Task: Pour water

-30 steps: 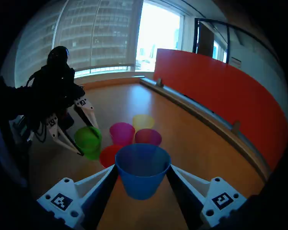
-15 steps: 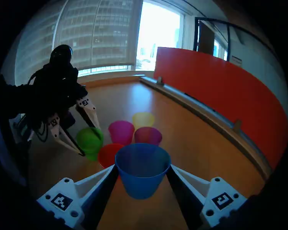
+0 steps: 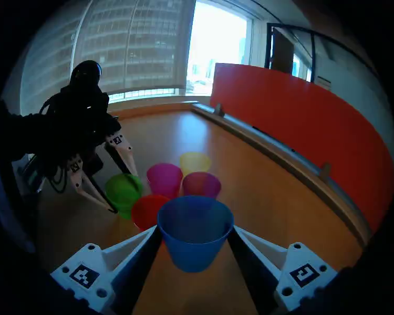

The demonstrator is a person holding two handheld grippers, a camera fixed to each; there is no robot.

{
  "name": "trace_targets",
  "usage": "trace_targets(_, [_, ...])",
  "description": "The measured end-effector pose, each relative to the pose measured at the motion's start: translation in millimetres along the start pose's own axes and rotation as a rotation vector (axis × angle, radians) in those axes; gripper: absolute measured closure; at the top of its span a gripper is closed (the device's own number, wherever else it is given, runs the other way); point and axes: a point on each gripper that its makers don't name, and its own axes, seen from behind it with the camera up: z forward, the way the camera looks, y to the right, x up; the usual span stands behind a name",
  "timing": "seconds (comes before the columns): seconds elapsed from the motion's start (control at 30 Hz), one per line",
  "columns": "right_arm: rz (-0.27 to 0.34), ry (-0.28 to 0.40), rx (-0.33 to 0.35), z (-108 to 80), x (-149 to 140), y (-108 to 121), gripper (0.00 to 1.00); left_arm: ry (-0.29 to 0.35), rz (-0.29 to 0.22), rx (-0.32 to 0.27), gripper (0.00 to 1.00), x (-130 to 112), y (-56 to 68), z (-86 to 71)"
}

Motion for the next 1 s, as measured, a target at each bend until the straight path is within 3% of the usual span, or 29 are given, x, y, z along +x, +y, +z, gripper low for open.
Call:
trace_targets(0.77, [0.008,-0.014,-0.004,8.3,-8.2,2.5,0.1,0.007,-0.033,-0.03,0.14,-5.7,1.1,1.4])
trace_targets(1.0, [0.017,-0.028,-0.008,14.0,-14.4,5.9,0.1,0.011,-0.055,-0.032,0.06,-5.7,-0.9,-1.1])
